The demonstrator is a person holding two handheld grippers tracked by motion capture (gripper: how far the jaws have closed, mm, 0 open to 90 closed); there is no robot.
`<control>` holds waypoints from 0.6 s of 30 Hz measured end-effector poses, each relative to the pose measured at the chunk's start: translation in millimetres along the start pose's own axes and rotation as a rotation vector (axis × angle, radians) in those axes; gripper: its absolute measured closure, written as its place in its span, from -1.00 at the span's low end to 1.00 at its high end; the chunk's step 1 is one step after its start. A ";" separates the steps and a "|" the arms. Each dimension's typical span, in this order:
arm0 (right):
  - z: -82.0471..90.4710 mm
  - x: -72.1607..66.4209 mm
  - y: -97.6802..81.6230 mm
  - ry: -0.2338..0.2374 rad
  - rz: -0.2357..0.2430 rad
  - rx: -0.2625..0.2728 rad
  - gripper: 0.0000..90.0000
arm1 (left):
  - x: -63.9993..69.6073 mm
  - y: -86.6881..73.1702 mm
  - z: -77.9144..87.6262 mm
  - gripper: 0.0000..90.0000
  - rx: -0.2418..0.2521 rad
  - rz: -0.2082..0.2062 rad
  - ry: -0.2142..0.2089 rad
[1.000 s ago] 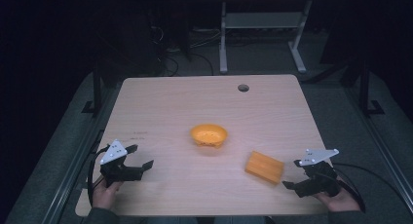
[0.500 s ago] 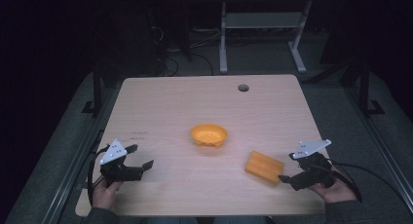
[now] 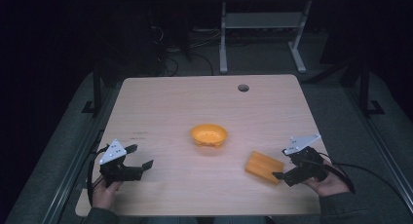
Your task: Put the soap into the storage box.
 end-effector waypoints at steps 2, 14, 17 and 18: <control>-2.0 -0.6 0.8 0.007 0.002 -0.006 -0.68 | 0.1 -0.2 -0.1 -0.69 -0.003 -0.003 0.000; -11.1 -2.5 12.1 0.029 0.035 -0.027 -0.68 | 0.0 0.1 -0.2 -0.69 -0.003 -0.005 -0.001; -18.0 -3.5 14.2 0.039 0.047 -0.037 -0.68 | 0.0 0.1 -0.1 -0.69 -0.001 0.000 -0.001; -20.1 -3.2 13.8 0.039 0.052 -0.045 -0.68 | 0.0 0.1 0.0 -0.69 0.000 0.000 -0.001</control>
Point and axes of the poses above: each handheld gripper's, and its own axes: z roughly backward along the jaws, y roughly out of its top, x roughly to its right, the point moved 8 cm from there along -z, roughly forward along the jaws
